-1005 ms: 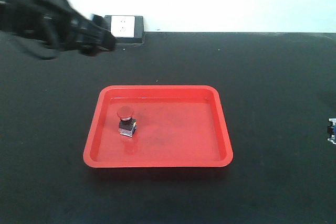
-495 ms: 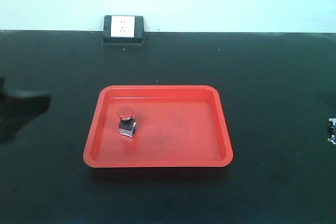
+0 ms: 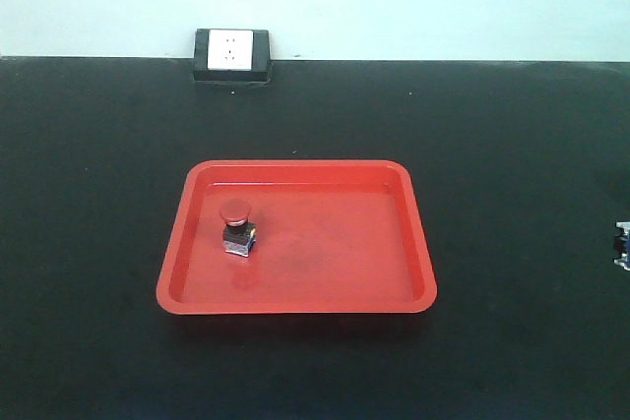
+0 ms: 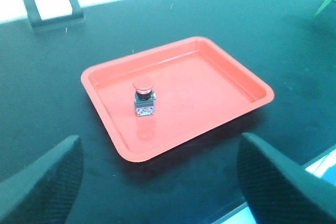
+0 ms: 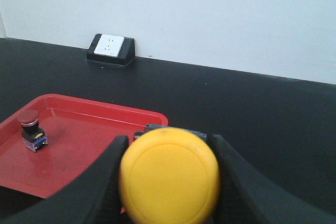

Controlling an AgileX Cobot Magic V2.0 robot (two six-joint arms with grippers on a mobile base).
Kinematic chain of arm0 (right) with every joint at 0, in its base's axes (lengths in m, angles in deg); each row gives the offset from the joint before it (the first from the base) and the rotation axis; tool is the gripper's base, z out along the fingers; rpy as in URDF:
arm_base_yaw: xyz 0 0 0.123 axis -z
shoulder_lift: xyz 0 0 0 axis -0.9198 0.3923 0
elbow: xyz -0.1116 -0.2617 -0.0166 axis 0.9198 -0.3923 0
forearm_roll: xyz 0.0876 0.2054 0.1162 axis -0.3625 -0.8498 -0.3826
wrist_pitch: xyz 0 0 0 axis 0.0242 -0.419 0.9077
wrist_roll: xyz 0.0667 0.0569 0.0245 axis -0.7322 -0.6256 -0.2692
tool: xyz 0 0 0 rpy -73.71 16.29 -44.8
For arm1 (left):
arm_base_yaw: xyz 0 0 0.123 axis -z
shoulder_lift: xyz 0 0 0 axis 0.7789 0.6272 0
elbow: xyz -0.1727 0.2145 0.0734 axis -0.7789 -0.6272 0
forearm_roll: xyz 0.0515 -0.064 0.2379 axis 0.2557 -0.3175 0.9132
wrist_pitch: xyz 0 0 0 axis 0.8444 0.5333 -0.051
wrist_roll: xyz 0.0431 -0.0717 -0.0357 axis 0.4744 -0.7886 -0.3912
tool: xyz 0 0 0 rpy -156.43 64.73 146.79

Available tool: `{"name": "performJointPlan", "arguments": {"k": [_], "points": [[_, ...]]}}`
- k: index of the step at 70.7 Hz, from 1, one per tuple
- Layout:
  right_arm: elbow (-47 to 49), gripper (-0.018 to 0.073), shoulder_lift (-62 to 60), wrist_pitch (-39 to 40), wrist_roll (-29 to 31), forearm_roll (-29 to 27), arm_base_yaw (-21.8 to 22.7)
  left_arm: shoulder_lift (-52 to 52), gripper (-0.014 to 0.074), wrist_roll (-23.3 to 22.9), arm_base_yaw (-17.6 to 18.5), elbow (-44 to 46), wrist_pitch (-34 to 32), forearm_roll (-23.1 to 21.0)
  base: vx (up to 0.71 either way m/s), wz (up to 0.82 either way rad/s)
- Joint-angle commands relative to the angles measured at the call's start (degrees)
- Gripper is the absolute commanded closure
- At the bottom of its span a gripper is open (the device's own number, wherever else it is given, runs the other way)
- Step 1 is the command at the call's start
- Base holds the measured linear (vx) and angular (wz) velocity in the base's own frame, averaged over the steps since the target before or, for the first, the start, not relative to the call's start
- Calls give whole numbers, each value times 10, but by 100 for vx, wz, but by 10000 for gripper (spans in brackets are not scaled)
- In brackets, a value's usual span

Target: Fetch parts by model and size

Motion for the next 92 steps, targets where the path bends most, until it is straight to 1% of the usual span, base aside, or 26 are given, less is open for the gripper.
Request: {"name": "performJointPlan", "arguments": {"k": [1,13,22,59,72,79,85,92], "points": [[15,564,9,49,4,6,0,-45,21,18,3,-10,-51,-11,0,0],[15,564,9,49,4,6,0,-139,21,19,3,-24,-45,-9,0,0],[15,564,9,49,4,6,0,-181,21,19,3,-24,-45,-9,0,0],[15,564,9,52,3,1,0,-192,21,19,3,-24,-35,-6,0,0],[17,564,9,60,3,-54,0,-192,21,19,3,-24,-34,-6,0,0],[30,564,24,52,12,-105,0,-192,21,19,3,-24,-34,-6,0,0],[54,562,62,30,54,-154,0,-192,21,19,3,-24,-34,-6,0,0],[102,561,132,6,133,-207,0,-192,21,19,3,-24,-34,-6,0,0]]}}
